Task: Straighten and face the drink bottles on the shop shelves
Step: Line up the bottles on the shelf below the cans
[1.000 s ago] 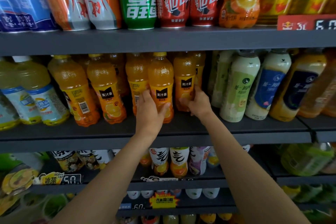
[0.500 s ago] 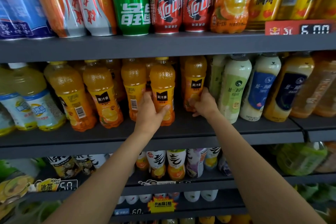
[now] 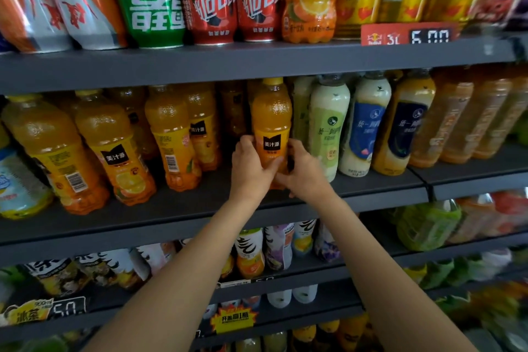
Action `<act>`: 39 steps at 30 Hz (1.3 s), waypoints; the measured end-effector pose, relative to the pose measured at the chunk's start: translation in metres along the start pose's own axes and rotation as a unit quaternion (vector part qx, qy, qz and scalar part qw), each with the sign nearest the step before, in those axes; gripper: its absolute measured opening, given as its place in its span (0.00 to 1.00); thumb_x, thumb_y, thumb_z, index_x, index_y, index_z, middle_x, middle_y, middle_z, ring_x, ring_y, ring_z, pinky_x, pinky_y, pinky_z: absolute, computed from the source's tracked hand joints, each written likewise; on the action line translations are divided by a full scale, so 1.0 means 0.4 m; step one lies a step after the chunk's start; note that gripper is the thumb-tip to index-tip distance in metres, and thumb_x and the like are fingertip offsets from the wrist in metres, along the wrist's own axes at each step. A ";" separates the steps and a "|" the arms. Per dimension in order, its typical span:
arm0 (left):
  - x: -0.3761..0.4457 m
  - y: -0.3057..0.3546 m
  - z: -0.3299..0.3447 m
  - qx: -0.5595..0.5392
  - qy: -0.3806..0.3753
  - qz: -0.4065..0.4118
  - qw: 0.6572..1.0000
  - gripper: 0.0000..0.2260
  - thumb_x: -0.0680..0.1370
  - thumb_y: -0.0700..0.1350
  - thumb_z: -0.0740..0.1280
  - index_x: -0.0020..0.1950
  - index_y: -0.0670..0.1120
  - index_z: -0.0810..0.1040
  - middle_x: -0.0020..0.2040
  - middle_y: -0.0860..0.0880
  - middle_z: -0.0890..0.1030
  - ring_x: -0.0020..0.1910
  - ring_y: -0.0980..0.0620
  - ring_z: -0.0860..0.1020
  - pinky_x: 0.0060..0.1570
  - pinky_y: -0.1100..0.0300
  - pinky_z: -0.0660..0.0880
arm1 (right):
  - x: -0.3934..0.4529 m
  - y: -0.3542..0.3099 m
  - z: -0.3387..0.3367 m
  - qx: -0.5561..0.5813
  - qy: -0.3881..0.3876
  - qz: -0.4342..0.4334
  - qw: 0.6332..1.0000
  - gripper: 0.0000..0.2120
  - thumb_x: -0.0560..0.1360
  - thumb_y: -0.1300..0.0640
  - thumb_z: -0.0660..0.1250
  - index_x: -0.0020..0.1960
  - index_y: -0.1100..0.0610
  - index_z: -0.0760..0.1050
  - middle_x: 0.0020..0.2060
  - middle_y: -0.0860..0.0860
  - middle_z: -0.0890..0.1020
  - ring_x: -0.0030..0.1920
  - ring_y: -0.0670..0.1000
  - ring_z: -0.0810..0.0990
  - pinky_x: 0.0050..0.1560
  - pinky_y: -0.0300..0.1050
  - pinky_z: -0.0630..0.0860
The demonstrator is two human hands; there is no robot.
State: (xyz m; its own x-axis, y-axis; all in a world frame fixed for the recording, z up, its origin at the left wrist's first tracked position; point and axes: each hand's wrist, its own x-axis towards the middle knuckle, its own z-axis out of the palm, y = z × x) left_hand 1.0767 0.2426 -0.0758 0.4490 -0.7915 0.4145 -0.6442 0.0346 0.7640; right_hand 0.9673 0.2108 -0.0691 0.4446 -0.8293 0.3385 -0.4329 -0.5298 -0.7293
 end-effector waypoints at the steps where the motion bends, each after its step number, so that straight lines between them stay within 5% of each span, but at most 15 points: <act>1: -0.002 0.004 0.003 -0.001 -0.002 0.000 1.000 0.24 0.71 0.46 0.73 0.62 0.41 0.67 0.59 0.44 0.73 0.60 0.46 0.72 0.60 0.48 0.71 | -0.002 0.002 0.000 -0.006 0.016 -0.002 1.000 0.22 0.73 0.59 0.70 0.63 0.60 0.67 0.46 0.50 0.76 0.36 0.46 0.75 0.31 0.35 0.73; 4: -0.007 0.014 0.012 -0.004 0.006 0.003 1.000 0.24 0.71 0.46 0.73 0.62 0.42 0.67 0.59 0.44 0.73 0.60 0.47 0.71 0.60 0.50 0.71 | 0.001 0.006 0.000 -0.014 0.028 -0.002 1.000 0.18 0.73 0.61 0.68 0.61 0.62 0.67 0.47 0.56 0.79 0.39 0.51 0.76 0.38 0.41 0.74; 8: -0.015 0.032 0.023 0.001 0.016 -0.002 1.000 0.24 0.73 0.48 0.71 0.62 0.42 0.66 0.60 0.44 0.71 0.61 0.47 0.69 0.57 0.57 0.68 | 0.006 0.013 -0.001 -0.040 0.016 0.007 0.999 0.15 0.74 0.64 0.65 0.60 0.62 0.66 0.49 0.60 0.79 0.41 0.58 0.80 0.33 0.45 0.79; 11: -0.015 0.051 0.033 0.012 0.007 -0.004 1.000 0.26 0.73 0.49 0.70 0.65 0.40 0.65 0.63 0.42 0.70 0.63 0.45 0.68 0.60 0.54 0.68 | 0.003 0.015 0.001 -0.063 0.023 0.034 0.997 0.18 0.73 0.69 0.62 0.62 0.64 0.65 0.52 0.62 0.78 0.48 0.63 0.79 0.48 0.58 0.78; 15: -0.032 0.054 0.023 0.034 0.004 0.007 0.999 0.27 0.74 0.49 0.69 0.68 0.41 0.64 0.65 0.42 0.68 0.65 0.45 0.67 0.62 0.54 0.67 | -0.022 0.001 0.000 -0.116 0.067 0.026 0.991 0.20 0.73 0.67 0.63 0.64 0.65 0.66 0.56 0.61 0.76 0.55 0.61 0.75 0.54 0.53 0.73; 19: -0.077 0.011 -0.056 0.024 0.165 0.054 0.985 0.19 0.76 0.45 0.67 0.64 0.40 0.69 0.59 0.43 0.71 0.59 0.49 0.70 0.57 0.62 0.65 | -0.073 -0.067 -0.008 -0.133 0.242 -0.052 0.960 0.13 0.75 0.60 0.65 0.59 0.62 0.71 0.53 0.56 0.74 0.45 0.55 0.76 0.38 0.39 0.64; 21: -0.080 -0.024 -0.111 0.026 0.251 0.039 0.967 0.16 0.75 0.42 0.67 0.60 0.39 0.70 0.57 0.42 0.72 0.57 0.48 0.70 0.56 0.61 0.65 | -0.071 -0.107 0.010 -0.113 0.237 -0.113 0.958 0.09 0.75 0.60 0.66 0.54 0.62 0.74 0.50 0.55 0.76 0.39 0.51 0.76 0.37 0.35 0.62; 23: -0.073 -0.059 -0.165 0.021 0.297 -0.002 0.955 0.17 0.73 0.39 0.68 0.59 0.37 0.70 0.58 0.39 0.70 0.59 0.44 0.69 0.59 0.56 0.67 | -0.045 -0.133 0.050 -0.086 0.169 -0.128 0.974 0.11 0.75 0.59 0.67 0.55 0.62 0.75 0.51 0.55 0.77 0.43 0.51 0.77 0.41 0.34 0.67; 30: -0.041 -0.145 -0.268 0.072 0.168 -0.059 0.981 0.32 0.75 0.46 0.69 0.73 0.39 0.57 0.69 0.41 0.69 0.68 0.44 0.67 0.67 0.53 0.66 | 0.100 -0.175 0.209 0.006 0.003 0.013 1.000 0.24 0.74 0.53 0.69 0.66 0.60 0.67 0.59 0.56 0.76 0.50 0.57 0.81 0.52 0.54 0.78; 39: 0.000 -0.177 -0.284 0.104 0.107 -0.048 0.988 0.23 0.76 0.46 0.67 0.68 0.40 0.65 0.62 0.42 0.75 0.61 0.45 0.74 0.56 0.60 0.69 | 0.195 -0.179 0.305 0.054 0.007 0.075 0.996 0.17 0.76 0.58 0.65 0.63 0.59 0.67 0.57 0.58 0.77 0.57 0.58 0.77 0.56 0.53 0.76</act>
State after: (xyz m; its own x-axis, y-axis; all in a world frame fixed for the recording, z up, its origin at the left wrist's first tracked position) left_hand 1.1927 0.3096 -0.0739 0.6213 -0.6365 0.4571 -0.6953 -0.1788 0.6961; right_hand 1.1285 0.2058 -0.0630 0.3691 -0.9008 0.2286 -0.4058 -0.3775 -0.8323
